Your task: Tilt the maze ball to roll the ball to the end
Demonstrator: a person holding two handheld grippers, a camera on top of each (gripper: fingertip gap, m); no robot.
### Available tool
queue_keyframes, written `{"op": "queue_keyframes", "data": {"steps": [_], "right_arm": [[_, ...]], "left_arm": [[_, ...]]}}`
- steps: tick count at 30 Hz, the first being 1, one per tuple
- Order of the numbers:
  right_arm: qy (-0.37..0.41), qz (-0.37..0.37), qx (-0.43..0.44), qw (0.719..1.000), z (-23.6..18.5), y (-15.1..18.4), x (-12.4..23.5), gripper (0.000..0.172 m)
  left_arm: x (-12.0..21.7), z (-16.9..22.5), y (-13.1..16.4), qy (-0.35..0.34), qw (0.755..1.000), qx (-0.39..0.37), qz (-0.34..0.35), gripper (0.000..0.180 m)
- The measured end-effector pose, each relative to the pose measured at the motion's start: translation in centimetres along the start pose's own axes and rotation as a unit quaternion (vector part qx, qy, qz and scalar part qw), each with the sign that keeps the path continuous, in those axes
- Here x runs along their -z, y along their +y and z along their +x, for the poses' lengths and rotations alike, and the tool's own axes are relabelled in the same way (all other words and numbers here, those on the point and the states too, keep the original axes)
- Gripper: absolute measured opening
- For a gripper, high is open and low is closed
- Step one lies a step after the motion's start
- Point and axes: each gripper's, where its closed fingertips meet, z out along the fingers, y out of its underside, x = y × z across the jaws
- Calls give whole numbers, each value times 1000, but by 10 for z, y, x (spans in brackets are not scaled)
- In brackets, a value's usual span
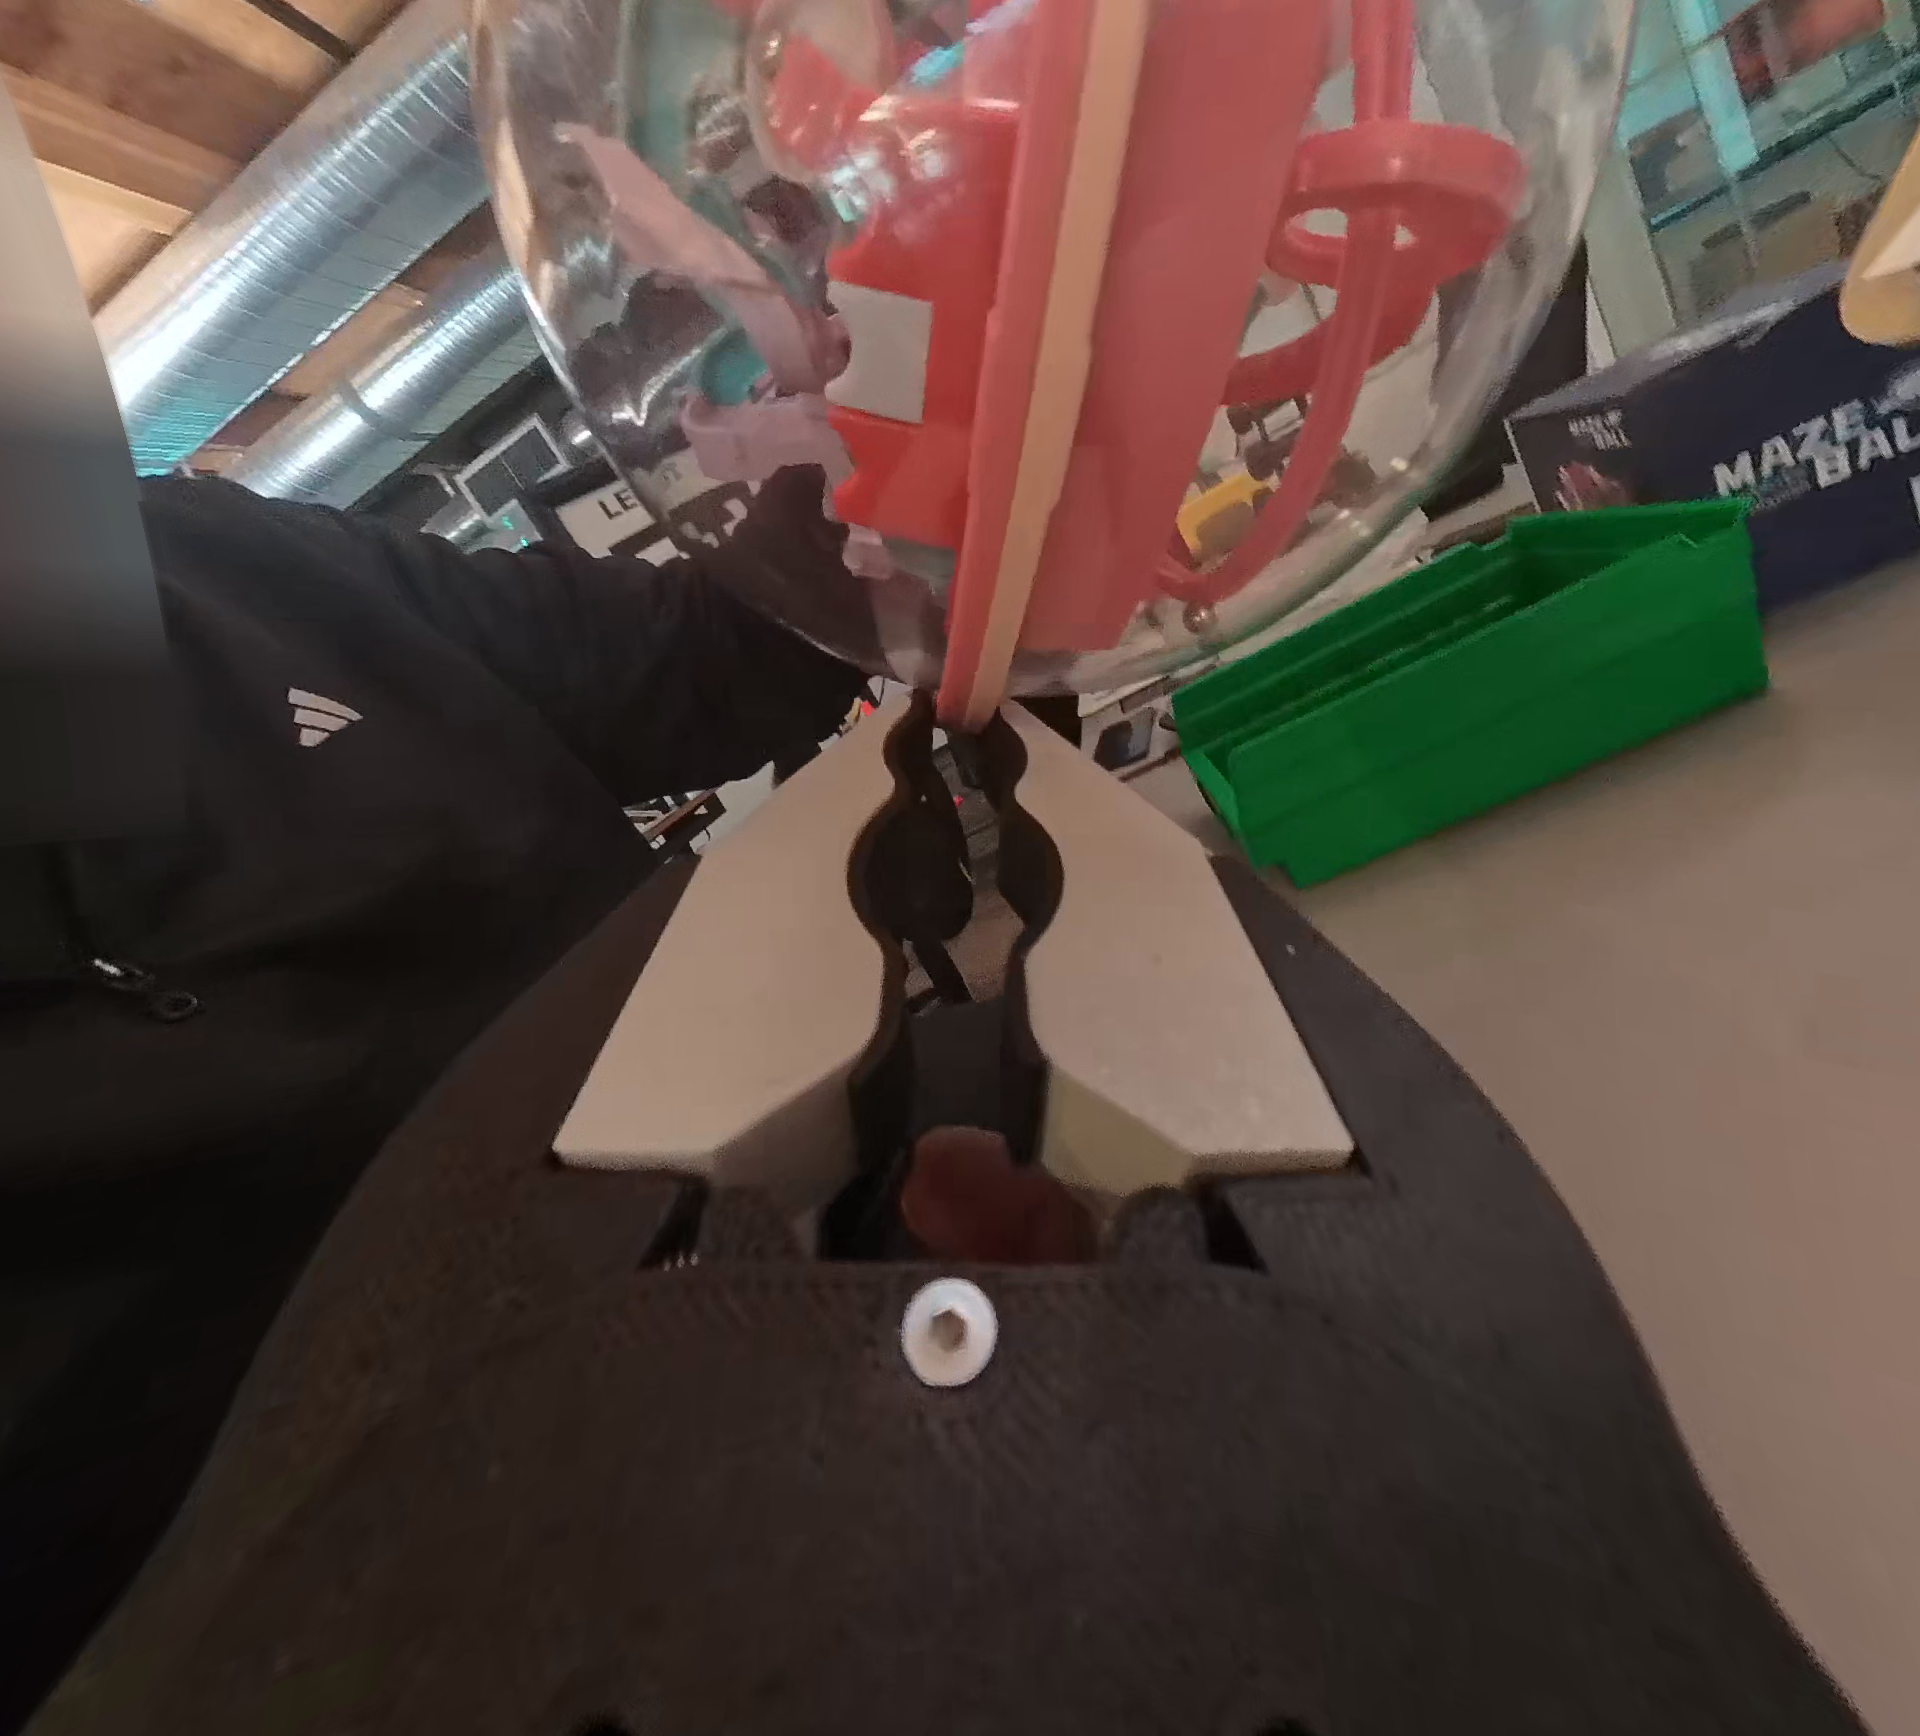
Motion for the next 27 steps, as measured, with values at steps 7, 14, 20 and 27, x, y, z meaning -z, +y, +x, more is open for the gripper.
{"op": "queue_keyframes", "data": {"steps": [7, 14, 20, 27], "right_arm": [[-22, 10, 24, 999, -32, -26, -10, 7], [-17, 9, 39, 999, -45, -34, -13, 7], [13, 0, 63, 998, -33, -38, -15, 6], [12, -2, 145, 989, -35, -79, -29, 7]], "left_arm": [[7, 5, -24, -11, 1000, -4, 2, 7], [11, 16, -36, -14, 1000, -16, 13, 7], [17, 42, -52, -19, 997, -73, 23, 7], [36, 93, -100, -65, 979, -189, 35, 7]]}}
